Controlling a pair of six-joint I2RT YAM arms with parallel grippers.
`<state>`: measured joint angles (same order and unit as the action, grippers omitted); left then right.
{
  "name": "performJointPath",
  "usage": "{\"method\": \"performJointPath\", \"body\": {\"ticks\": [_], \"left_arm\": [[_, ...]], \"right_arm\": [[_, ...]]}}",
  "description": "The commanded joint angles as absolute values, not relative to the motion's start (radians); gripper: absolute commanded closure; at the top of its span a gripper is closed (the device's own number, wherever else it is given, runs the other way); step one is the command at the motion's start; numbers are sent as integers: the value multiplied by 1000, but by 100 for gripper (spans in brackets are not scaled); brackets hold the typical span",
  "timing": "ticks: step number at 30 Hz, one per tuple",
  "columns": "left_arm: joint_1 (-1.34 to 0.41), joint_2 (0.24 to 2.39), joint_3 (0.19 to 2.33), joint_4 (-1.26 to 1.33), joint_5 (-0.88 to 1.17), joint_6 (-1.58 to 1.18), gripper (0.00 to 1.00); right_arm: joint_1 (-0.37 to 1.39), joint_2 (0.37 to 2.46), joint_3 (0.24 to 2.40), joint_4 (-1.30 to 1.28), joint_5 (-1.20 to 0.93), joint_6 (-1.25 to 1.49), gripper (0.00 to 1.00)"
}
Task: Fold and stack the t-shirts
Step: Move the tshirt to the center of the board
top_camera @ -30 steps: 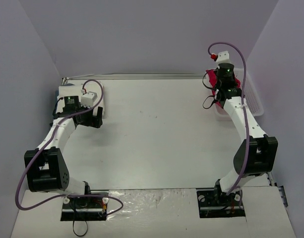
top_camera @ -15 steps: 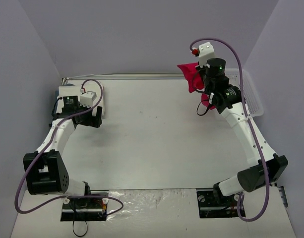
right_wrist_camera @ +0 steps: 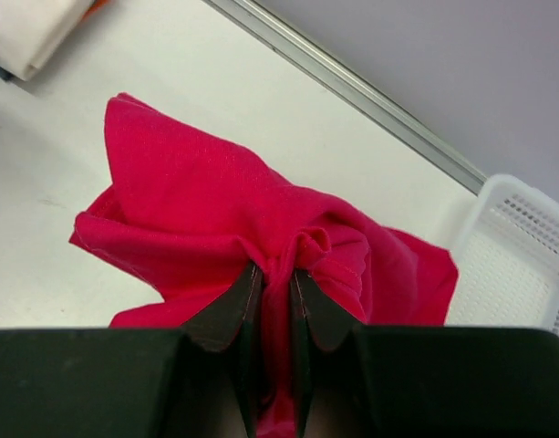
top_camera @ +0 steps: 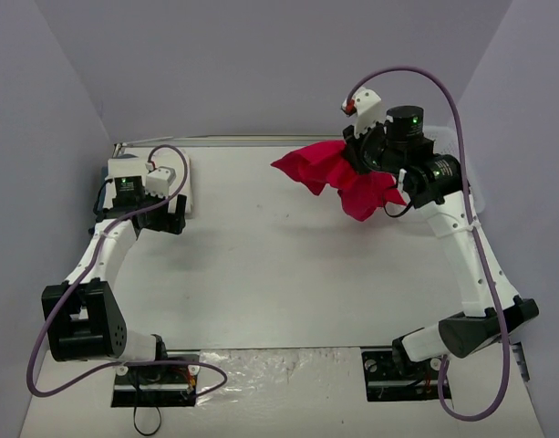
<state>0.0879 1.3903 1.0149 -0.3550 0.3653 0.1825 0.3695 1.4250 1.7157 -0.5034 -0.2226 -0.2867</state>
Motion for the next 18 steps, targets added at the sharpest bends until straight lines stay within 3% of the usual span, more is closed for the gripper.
{"method": "performJointPath", "body": {"ticks": [1, 5, 7, 8, 9, 12, 18], "left_arm": [[100, 1348, 1029, -354, 362, 195, 6], [107, 1341, 1023, -348, 364, 196, 6], [107, 1341, 1022, -345, 361, 195, 6], [107, 1339, 1022, -345, 360, 196, 6], [107, 1339, 1023, -347, 360, 195, 6], [109, 1335, 1019, -341, 357, 196, 6], [109, 1330, 1014, -341, 391, 201, 6]], "right_arm": [[379, 1413, 1807, -500, -360, -255, 100], [380, 1430, 1748, -526, -461, -256, 100], [385, 1442, 1715, -558, -535, -308, 53], [393, 1459, 1686, -593, -534, -328, 37], [400, 1471, 1675, -615, -531, -345, 29], [425, 1505, 1626, -657, -473, -400, 19], [423, 1500, 1519, -638, -385, -419, 19]]}}
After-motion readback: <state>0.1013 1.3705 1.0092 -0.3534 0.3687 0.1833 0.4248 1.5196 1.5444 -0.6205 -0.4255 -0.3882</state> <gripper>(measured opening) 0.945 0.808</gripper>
